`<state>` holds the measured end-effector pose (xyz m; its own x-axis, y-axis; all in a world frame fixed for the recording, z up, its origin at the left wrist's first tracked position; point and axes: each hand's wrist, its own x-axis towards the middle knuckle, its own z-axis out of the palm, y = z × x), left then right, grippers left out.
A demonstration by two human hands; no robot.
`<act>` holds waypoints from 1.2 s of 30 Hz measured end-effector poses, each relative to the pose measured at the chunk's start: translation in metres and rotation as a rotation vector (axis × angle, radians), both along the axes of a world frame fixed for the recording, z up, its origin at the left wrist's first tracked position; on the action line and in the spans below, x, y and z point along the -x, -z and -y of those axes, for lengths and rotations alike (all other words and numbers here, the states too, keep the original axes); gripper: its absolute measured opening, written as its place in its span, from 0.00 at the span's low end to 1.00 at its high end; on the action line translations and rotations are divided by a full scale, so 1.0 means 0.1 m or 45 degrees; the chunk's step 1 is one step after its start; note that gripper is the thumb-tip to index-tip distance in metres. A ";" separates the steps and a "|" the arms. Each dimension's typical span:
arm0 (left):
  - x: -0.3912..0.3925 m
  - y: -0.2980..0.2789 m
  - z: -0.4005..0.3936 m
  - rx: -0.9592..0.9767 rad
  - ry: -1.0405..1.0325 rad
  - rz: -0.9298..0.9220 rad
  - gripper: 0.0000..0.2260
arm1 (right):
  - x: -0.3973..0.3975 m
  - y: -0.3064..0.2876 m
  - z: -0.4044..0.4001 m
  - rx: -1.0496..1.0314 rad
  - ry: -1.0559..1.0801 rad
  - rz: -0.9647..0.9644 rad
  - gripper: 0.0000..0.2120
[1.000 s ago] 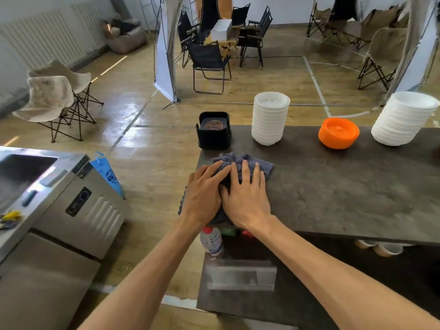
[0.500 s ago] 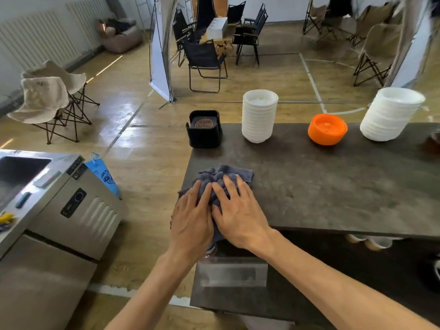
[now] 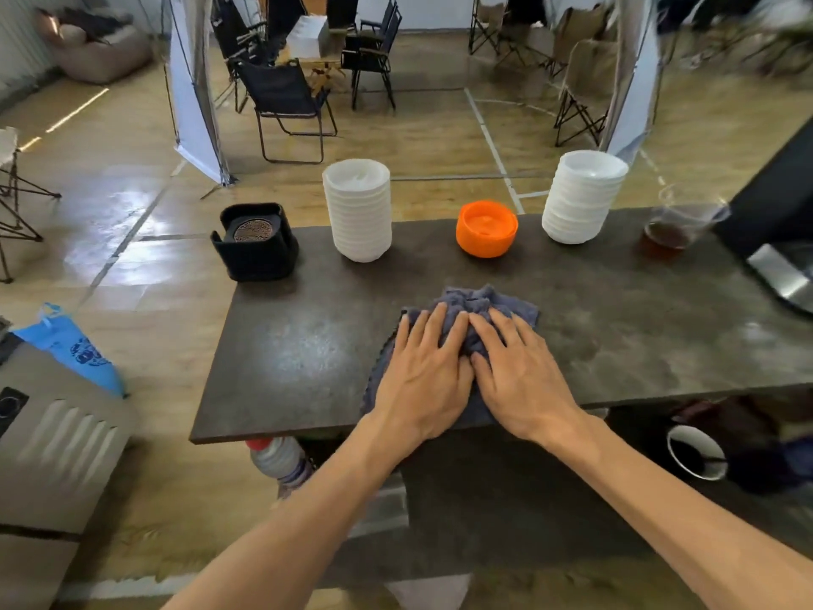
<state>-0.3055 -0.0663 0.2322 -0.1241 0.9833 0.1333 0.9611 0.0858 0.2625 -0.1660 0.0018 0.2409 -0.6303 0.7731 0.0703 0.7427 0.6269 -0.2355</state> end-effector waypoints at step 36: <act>-2.02 0.05 -1.21 -0.057 0.125 0.046 0.28 | -2.26 0.05 -1.17 -0.016 0.013 -0.033 0.35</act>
<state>-0.1035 0.0549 0.2271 -0.0331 0.9841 0.1745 0.9543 -0.0208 0.2982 0.0595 0.1184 0.2360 -0.6200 0.7786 0.0967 0.7429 0.6222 -0.2469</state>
